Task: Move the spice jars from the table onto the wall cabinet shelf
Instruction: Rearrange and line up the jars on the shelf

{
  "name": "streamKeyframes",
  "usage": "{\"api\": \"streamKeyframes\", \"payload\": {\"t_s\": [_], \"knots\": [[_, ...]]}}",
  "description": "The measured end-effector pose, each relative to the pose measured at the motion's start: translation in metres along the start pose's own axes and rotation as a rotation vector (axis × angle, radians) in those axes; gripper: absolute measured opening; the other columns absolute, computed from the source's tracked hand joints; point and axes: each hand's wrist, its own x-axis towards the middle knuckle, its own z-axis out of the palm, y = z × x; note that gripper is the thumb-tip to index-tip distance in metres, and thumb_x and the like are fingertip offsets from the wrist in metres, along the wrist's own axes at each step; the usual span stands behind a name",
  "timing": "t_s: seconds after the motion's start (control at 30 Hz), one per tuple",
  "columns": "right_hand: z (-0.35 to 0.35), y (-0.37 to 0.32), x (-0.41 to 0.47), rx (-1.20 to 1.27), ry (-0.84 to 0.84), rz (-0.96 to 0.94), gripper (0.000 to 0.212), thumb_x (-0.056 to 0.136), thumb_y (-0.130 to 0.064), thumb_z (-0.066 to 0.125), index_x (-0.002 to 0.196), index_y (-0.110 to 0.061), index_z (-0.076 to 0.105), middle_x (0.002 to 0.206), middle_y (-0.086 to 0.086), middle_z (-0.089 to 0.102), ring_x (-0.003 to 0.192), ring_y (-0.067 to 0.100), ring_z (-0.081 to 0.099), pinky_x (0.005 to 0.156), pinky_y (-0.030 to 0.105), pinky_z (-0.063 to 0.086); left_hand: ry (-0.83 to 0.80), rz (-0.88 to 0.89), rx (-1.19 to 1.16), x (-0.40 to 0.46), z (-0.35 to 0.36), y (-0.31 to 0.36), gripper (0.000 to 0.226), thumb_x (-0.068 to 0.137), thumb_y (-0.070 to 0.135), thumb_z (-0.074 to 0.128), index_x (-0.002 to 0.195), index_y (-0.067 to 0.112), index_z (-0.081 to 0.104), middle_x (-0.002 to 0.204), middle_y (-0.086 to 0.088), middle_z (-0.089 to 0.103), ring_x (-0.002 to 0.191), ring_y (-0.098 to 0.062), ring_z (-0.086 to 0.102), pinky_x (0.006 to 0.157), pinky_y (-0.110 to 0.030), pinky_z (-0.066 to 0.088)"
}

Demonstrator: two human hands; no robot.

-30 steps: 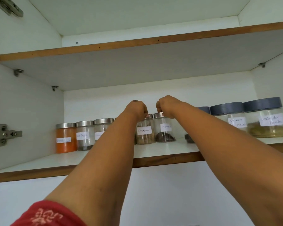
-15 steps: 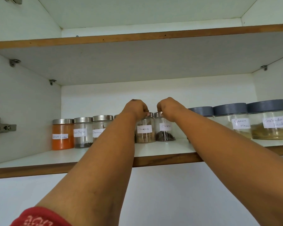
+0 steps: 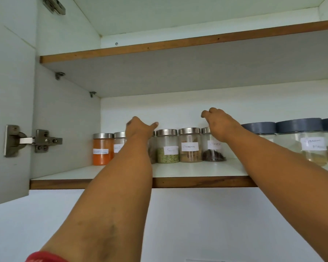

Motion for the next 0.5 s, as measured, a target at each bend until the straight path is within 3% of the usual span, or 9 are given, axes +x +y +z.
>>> {"api": "streamKeyframes", "payload": {"t_s": [0.13,0.2,0.3,0.43,0.5], "knots": [[0.001,0.001,0.001,0.025,0.021,-0.029,0.064,0.084,0.015,0.045,0.142,-0.013,0.039,0.129,0.011,0.046,0.113,0.028,0.050,0.078,0.031,0.043,-0.042,0.025,0.042,0.004,0.003,-0.003,0.040,0.091,0.037,0.063,0.105,-0.001,0.057,0.081,-0.009,0.060,0.101,-0.028,0.065,0.061,-0.025,0.041],[0.002,0.003,0.000,0.037,0.018,-0.033,0.063,0.085,0.014,0.044,0.142,-0.013,0.039,0.129,0.011,0.046,0.112,0.028,0.050,0.077,0.030,0.042,-0.117,-0.010,0.050,0.007,0.005,-0.005,0.034,0.092,0.034,0.063,0.099,0.000,0.058,0.079,-0.006,0.056,0.095,-0.027,0.063,0.067,-0.027,0.042],[0.000,0.003,0.001,0.046,0.019,-0.030,0.064,0.084,0.015,0.043,0.141,-0.013,0.040,0.128,0.011,0.046,0.109,0.028,0.051,0.077,0.031,0.044,-0.151,-0.037,0.047,0.011,0.006,-0.006,0.039,0.090,0.031,0.065,0.068,0.008,0.042,0.084,-0.008,0.058,0.084,-0.022,0.055,0.065,-0.028,0.042],[0.001,0.003,0.001,0.034,0.032,-0.040,0.067,0.082,0.017,0.046,0.142,-0.013,0.040,0.132,0.010,0.045,0.114,0.028,0.050,0.079,0.032,0.045,-0.136,-0.076,-0.085,0.012,0.008,-0.007,0.030,0.087,0.026,0.066,0.072,0.008,0.048,0.086,-0.012,0.061,0.073,-0.023,0.057,0.063,-0.026,0.045],[0.000,0.002,0.001,0.045,0.057,-0.041,0.067,0.081,0.017,0.047,0.140,-0.013,0.041,0.132,0.011,0.045,0.115,0.029,0.049,0.080,0.032,0.044,0.012,-0.038,-0.130,0.007,0.005,-0.005,0.028,0.089,0.029,0.063,0.079,0.004,0.055,0.089,-0.014,0.061,0.073,-0.023,0.059,0.059,-0.024,0.040]]}}
